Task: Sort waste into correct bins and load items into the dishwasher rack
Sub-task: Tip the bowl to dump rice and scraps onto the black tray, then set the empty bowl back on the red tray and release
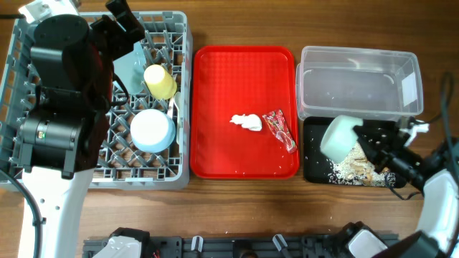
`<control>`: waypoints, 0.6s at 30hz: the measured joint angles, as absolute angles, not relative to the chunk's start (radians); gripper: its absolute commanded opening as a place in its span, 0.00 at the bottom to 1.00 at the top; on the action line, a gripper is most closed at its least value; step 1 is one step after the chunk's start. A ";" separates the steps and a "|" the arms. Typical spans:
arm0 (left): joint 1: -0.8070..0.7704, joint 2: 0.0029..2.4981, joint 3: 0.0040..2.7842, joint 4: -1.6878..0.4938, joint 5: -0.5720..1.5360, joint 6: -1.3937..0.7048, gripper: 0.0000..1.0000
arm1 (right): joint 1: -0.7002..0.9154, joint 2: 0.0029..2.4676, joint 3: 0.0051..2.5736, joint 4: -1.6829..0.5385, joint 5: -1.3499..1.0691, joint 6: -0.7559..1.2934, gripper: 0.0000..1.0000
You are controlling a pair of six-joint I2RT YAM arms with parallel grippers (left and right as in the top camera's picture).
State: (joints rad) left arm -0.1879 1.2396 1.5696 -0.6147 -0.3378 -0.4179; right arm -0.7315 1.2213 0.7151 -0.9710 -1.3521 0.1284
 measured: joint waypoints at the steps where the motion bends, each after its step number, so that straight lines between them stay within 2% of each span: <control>1: -0.188 1.240 1.570 -0.615 -0.337 -0.418 1.00 | -0.695 1.198 0.720 -0.970 -1.295 0.144 0.04; 5: -0.188 1.240 1.570 -0.614 -0.338 -0.418 1.00 | -0.542 1.101 0.815 -0.953 -1.090 0.259 0.05; 8: -0.188 1.240 1.570 -0.615 -0.338 -0.418 1.00 | -0.354 1.005 0.992 -0.945 -0.865 0.383 0.05; 10: -0.188 1.240 1.570 -0.614 -0.337 -0.418 1.00 | -0.134 0.941 1.109 -0.938 -0.686 0.472 0.05; 13: -0.188 1.240 1.570 -0.615 -0.338 -0.418 1.00 | 0.123 0.912 1.147 -0.937 -0.461 0.545 0.05; 18: -0.188 1.240 1.570 -0.615 -0.338 -0.418 1.00 | 0.610 1.083 1.147 -0.888 -0.156 0.643 0.05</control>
